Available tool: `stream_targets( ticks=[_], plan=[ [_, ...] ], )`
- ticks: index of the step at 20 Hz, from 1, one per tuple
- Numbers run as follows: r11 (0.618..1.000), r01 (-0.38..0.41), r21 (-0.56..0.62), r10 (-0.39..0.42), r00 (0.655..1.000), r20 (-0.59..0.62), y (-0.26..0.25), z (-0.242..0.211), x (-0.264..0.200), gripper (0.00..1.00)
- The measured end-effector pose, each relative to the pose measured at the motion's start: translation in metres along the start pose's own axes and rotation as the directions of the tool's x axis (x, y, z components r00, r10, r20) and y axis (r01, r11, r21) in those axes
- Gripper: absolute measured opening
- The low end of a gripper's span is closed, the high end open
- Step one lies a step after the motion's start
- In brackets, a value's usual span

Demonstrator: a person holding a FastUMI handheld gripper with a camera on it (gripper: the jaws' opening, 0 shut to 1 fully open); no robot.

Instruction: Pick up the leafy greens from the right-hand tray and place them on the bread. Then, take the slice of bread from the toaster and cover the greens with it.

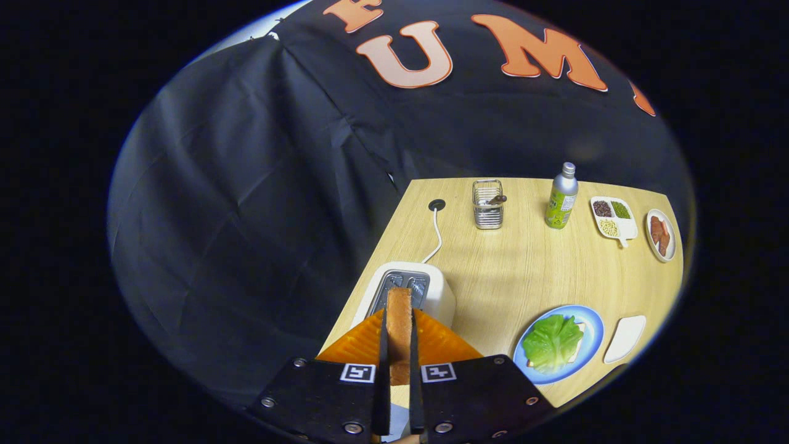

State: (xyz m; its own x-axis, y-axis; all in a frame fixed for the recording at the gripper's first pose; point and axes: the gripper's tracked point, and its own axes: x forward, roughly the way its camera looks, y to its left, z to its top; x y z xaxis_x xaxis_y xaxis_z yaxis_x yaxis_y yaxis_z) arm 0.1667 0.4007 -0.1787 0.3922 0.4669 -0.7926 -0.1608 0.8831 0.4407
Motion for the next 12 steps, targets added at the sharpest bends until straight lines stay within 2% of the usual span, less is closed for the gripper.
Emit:
stream_targets(
  ticks=[12],
  plan=[
    [0.994, -0.041, 0.1, 0.038, 0.999, 0.035, -0.102, -0.034, -0.04, 0.13]
  ],
)
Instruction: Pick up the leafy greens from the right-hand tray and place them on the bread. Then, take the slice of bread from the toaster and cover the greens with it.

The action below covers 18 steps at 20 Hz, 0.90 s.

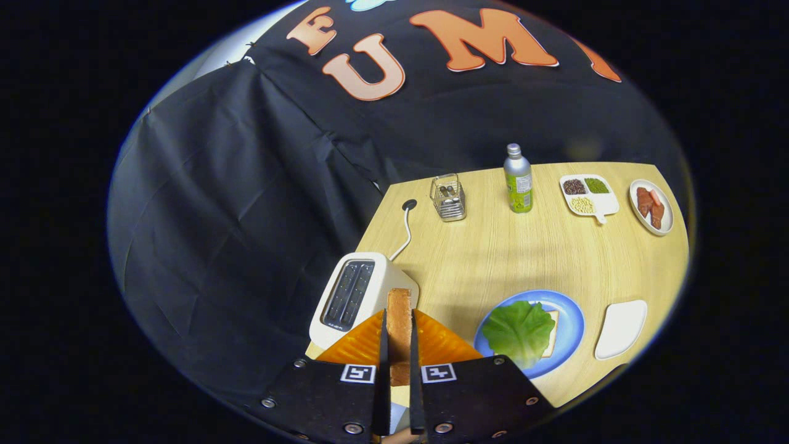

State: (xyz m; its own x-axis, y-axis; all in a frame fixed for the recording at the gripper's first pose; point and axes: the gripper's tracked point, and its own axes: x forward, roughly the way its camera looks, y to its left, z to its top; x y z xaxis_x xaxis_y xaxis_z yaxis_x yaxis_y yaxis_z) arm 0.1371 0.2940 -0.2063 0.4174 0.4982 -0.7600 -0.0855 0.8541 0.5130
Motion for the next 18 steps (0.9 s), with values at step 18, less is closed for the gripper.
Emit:
stream_targets(
  ticks=[18],
  plan=[
    [0.992, -0.023, 0.122, 0.025, 1.0, -0.016, -0.133, -0.055, 0.031, 0.13]
  ],
)
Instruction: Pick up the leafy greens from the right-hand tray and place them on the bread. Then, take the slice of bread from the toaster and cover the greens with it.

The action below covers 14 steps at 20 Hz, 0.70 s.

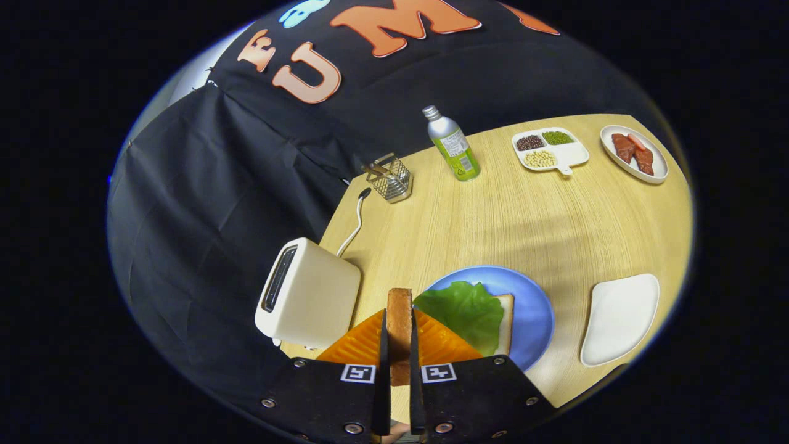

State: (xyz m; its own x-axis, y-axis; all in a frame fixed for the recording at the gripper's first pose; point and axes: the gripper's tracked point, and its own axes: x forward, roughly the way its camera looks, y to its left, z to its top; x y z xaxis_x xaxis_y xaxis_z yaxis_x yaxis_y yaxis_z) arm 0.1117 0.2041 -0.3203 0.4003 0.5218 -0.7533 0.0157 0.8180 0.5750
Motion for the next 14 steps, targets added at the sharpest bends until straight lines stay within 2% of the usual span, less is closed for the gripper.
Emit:
stream_targets(
  ticks=[3, 14],
  plan=[
    [1.0, -0.02, -0.013, 0.02, 1.0, 0.003, -0.01, -0.007, 0.011, 0.13],
    [0.997, 0.039, -0.066, -0.038, 0.999, 0.013, -0.05, -0.013, 0.022, 0.13]
  ],
)
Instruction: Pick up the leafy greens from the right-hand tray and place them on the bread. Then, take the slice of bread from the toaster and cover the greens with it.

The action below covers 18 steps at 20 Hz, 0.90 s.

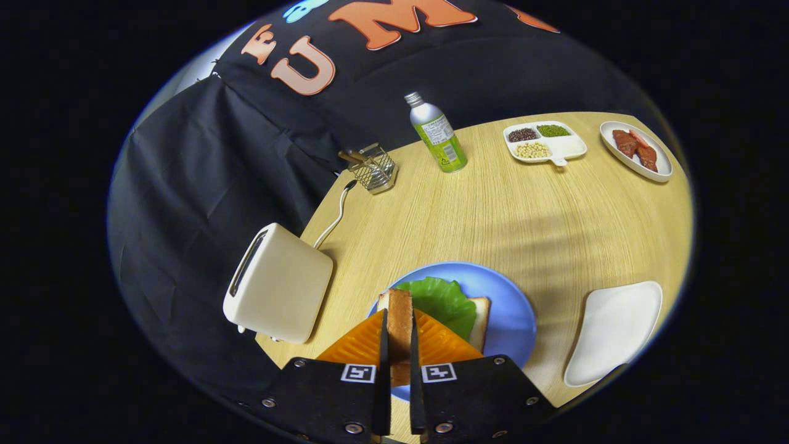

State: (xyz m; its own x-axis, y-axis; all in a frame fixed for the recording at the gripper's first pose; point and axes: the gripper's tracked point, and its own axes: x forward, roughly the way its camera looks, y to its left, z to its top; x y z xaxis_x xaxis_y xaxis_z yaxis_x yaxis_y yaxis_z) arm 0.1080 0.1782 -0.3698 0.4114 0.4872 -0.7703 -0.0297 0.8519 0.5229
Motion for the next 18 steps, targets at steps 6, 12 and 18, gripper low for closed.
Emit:
stream_targets(
  ticks=[6, 12, 18],
  plan=[
    [0.998, 0.003, 0.063, -0.003, 1.0, 0.0, -0.02, -0.005, 0.007, 0.13],
    [0.995, 0.1, -0.018, -0.099, 0.995, 0.024, -0.043, -0.008, 0.011, 0.28],
    [0.976, 0.18, -0.121, -0.176, 0.983, 0.049, -0.057, -0.014, 0.009, 0.51]
  ],
)
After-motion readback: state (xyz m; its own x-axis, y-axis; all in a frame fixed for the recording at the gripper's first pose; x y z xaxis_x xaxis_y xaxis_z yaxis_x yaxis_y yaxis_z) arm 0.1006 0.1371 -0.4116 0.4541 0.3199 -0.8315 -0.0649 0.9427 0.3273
